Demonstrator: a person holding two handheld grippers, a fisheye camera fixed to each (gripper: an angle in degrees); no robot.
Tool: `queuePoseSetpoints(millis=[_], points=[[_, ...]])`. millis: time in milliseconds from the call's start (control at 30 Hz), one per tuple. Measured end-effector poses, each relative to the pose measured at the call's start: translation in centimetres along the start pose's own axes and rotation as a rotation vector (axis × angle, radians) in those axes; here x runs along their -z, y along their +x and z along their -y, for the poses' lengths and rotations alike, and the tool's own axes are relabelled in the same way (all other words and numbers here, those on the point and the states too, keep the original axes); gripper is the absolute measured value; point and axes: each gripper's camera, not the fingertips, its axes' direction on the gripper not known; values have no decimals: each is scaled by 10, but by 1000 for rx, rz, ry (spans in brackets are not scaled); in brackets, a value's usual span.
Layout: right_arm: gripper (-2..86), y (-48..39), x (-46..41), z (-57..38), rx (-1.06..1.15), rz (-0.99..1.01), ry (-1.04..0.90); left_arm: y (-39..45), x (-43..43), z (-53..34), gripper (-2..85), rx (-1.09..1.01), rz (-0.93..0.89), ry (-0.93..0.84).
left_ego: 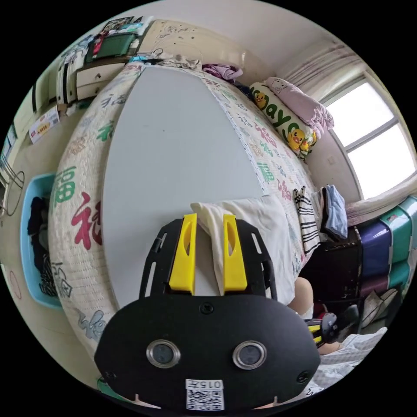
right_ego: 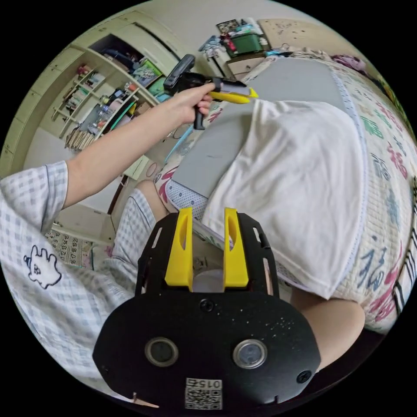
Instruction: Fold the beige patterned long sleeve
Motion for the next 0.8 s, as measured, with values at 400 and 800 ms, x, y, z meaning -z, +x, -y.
queuePoseSetpoints(millis=[400, 800], points=[[4, -6, -47, 53, 36, -12, 12, 25, 22, 59, -2, -89, 20, 61], [62, 61, -129, 72, 82, 296, -210, -32, 20, 59, 69, 6, 15, -28]])
